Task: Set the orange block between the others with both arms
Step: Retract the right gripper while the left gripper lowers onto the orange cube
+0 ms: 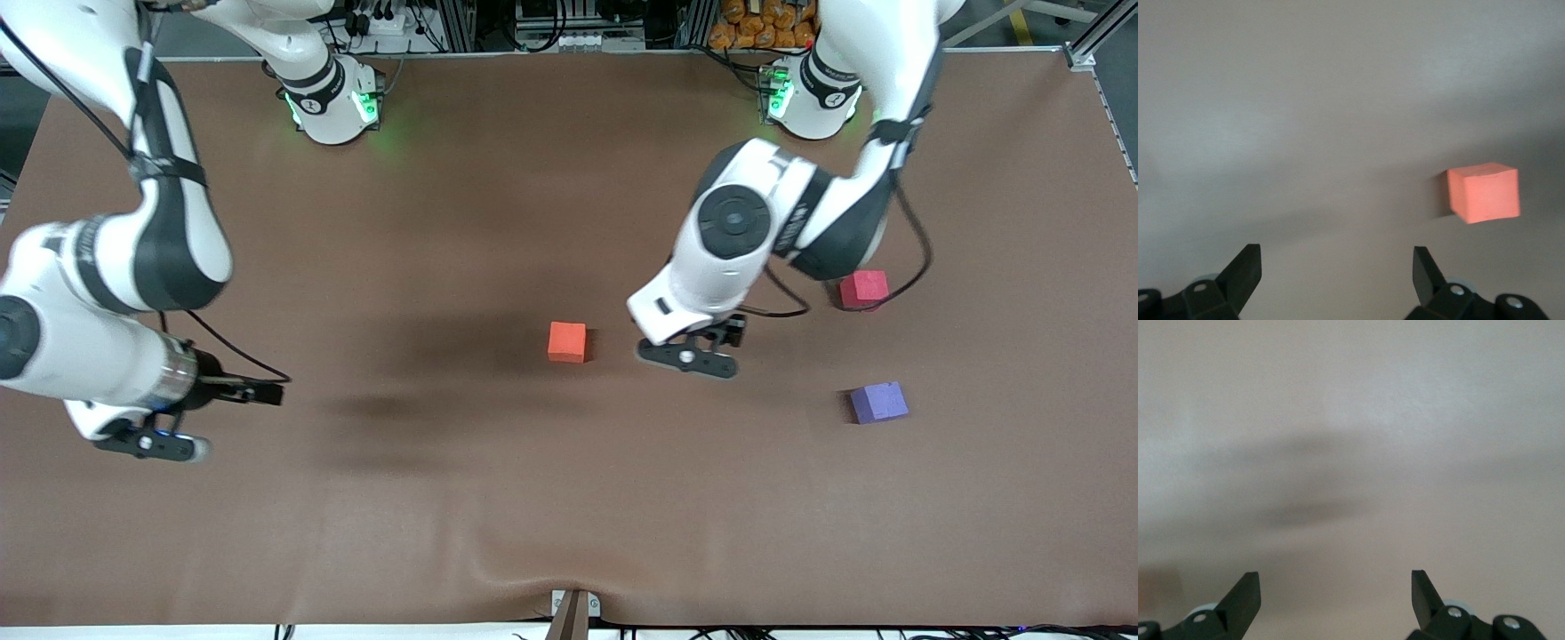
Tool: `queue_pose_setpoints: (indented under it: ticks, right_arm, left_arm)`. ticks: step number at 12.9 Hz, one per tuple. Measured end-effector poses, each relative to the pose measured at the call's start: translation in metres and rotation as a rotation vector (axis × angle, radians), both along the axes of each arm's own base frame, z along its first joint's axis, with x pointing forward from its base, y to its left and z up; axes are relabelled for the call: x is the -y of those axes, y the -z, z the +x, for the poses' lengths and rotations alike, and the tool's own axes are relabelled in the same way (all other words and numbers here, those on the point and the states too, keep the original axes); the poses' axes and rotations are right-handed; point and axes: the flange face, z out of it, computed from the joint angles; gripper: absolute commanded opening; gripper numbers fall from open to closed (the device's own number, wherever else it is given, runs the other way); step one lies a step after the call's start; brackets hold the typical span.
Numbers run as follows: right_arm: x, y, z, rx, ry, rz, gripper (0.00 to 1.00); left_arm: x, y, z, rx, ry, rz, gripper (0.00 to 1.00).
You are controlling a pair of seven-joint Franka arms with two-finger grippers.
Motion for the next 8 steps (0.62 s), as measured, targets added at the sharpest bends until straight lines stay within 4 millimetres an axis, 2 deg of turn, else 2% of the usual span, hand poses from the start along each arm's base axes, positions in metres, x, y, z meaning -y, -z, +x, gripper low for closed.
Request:
queue_pose_setpoints:
  ticks: [5,8]
  right_arm:
    - [-0.005,-0.071,-0.074,0.031,-0.086,-0.02,1.0]
    - [0.005,-0.091,-0.09,0.037,-0.141,-0.028,1.0]
  left_arm:
    - [0.07,0.041,-0.031,0.016,-0.133,-0.029,1.0]
    - [0.112,0.086,-0.05,0.02,-0.194,-0.05,1.0]
